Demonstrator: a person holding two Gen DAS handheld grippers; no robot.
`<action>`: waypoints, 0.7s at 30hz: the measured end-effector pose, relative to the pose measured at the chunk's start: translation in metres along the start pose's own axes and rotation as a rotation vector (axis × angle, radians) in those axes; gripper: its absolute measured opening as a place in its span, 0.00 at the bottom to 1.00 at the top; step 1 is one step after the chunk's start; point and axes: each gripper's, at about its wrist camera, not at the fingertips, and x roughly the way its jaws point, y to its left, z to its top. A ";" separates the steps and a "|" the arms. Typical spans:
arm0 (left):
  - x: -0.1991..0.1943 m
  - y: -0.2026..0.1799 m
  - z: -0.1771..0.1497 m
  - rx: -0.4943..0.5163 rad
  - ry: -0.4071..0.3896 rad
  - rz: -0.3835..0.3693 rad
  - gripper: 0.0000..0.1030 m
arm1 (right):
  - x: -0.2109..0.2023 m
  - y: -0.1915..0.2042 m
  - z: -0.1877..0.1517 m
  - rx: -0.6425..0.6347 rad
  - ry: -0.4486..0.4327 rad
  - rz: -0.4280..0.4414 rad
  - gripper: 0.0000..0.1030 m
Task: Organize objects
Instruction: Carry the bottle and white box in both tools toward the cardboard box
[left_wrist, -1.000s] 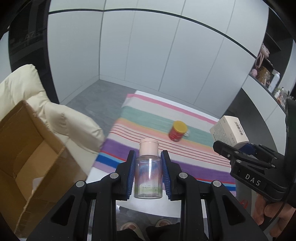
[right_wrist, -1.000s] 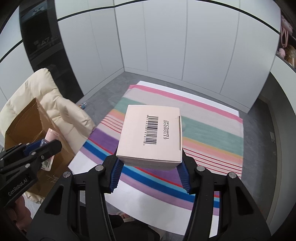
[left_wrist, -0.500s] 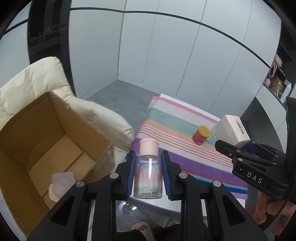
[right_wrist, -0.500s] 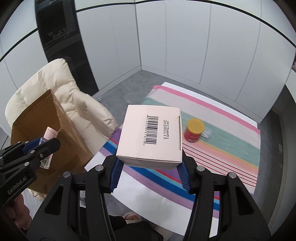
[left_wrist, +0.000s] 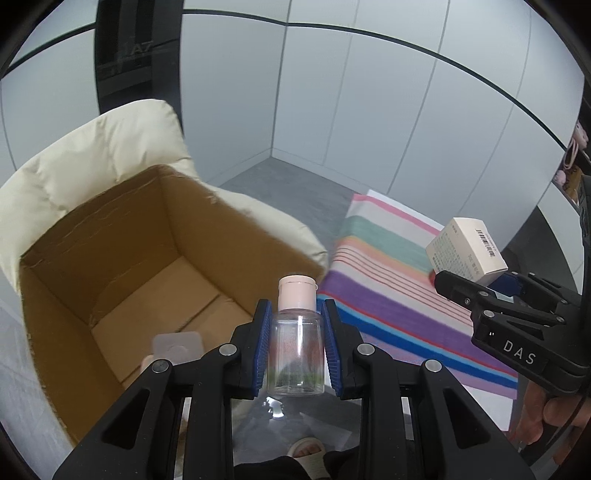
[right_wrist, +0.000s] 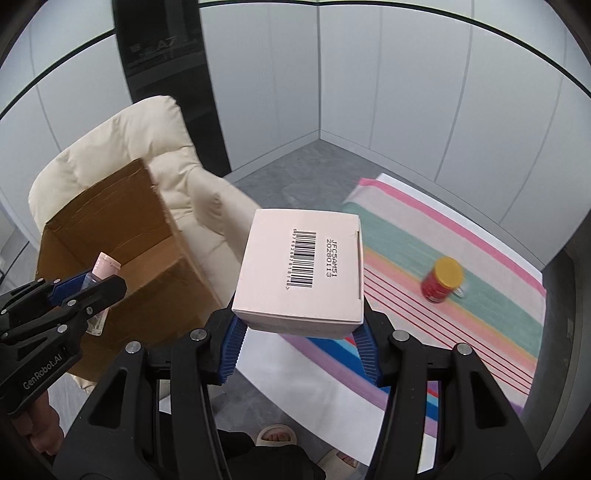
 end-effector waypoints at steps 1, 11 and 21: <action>-0.001 0.005 0.000 -0.008 -0.001 0.007 0.27 | 0.001 0.006 0.001 -0.008 0.001 0.006 0.53; -0.014 0.049 -0.009 -0.070 -0.013 0.071 0.27 | 0.008 0.052 0.007 -0.083 0.006 0.062 0.53; -0.022 0.078 -0.017 -0.083 -0.012 0.135 0.27 | 0.013 0.095 0.011 -0.154 -0.001 0.099 0.53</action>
